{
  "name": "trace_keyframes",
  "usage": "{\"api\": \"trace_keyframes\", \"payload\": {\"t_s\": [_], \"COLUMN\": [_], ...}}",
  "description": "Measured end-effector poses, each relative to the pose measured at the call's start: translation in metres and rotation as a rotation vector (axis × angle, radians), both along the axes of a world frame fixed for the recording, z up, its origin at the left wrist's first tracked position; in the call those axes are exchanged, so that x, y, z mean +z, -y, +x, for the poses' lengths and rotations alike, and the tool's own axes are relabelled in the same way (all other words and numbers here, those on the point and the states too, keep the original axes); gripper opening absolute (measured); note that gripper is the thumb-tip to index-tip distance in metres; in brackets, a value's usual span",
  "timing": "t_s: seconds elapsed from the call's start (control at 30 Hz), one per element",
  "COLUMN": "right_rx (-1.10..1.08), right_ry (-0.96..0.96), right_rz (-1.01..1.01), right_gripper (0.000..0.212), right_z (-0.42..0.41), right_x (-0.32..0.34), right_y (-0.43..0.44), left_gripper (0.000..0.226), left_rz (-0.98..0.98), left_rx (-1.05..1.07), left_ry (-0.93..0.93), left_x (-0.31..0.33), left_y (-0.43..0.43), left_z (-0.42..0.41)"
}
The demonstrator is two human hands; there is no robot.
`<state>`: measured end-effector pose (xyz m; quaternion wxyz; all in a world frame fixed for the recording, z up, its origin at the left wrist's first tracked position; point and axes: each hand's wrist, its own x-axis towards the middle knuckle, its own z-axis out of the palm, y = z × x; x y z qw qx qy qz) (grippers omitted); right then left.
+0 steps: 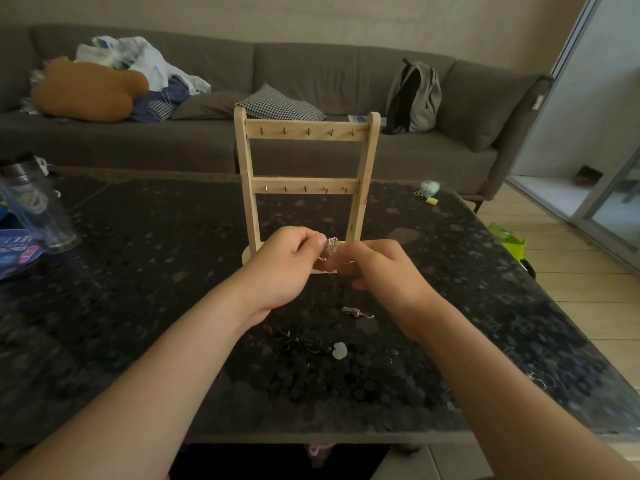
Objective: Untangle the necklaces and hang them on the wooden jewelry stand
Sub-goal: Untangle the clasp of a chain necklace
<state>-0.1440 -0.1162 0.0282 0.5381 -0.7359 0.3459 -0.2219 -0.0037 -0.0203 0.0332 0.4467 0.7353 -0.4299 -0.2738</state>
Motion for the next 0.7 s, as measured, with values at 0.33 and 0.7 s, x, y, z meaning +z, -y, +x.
{"api": "trace_keyframes", "payload": {"t_s": [0.33,0.7], "right_rx": [0.009,-0.004], "right_ry": [0.164,0.086], "right_rz": [-0.205,-0.247], "right_gripper": [0.017,0.017], "right_z": [-0.0030,-0.0037], "right_x": [-0.0061,-0.0037], "right_y": [0.0056,0.0095], "left_gripper": [0.022,0.030], "left_rz": [-0.032,0.032], "left_rx": [-0.046,-0.068], "left_ry": [0.096,0.053], "left_x": [0.0008,0.0015], "left_y": [-0.0024,-0.0045], "left_z": [0.0021,0.0078]}}
